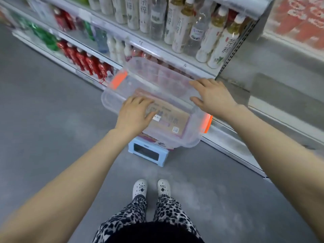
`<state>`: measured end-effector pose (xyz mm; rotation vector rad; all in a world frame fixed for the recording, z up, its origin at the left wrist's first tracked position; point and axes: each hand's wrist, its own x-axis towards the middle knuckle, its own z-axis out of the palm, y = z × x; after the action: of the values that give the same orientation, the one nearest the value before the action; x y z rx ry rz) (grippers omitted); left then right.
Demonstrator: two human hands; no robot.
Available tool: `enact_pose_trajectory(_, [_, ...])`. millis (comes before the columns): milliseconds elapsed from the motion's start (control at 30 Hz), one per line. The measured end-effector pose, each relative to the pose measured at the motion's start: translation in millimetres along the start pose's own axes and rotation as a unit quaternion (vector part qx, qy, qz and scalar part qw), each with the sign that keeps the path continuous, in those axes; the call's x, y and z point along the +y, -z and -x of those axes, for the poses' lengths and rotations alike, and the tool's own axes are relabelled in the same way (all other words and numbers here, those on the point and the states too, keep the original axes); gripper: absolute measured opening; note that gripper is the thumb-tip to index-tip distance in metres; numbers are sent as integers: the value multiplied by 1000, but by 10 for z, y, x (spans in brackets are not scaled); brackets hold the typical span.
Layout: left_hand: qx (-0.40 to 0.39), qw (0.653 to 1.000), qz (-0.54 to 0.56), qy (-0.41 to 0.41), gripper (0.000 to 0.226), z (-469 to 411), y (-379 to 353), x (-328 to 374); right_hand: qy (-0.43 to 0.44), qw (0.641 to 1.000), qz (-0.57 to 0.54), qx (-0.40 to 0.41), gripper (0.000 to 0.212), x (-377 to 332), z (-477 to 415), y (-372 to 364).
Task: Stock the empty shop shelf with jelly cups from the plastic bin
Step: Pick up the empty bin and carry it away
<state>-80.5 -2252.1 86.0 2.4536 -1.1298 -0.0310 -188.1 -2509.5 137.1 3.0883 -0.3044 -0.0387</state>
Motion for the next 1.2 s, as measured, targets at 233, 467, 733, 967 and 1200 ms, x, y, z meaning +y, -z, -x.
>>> enact_pose_trajectory(233, [79,971,24,225,70,400,-389,-23,-7,995,-11,-95,69,130,-875,-389])
enact_pose_trajectory(467, [54,776,446,443,76,495,-513,215,-46,986,-59,-149,66,27,-1247,-645])
enact_pose_trajectory(733, [176,706,458,511,36,1119,-155,-407,42,990,-132,-10,54,-917,-1001,-387])
enact_pose_trajectory(967, [272,728,363,514,40,1981,568,-1305,111,960,-240,-95,51,-2385,-1312,-393])
enact_pose_trajectory(1200, [374,655,367,545,48,3137,1312,-2437,201,924,-308,-102,45,-4346,-1572,-326])
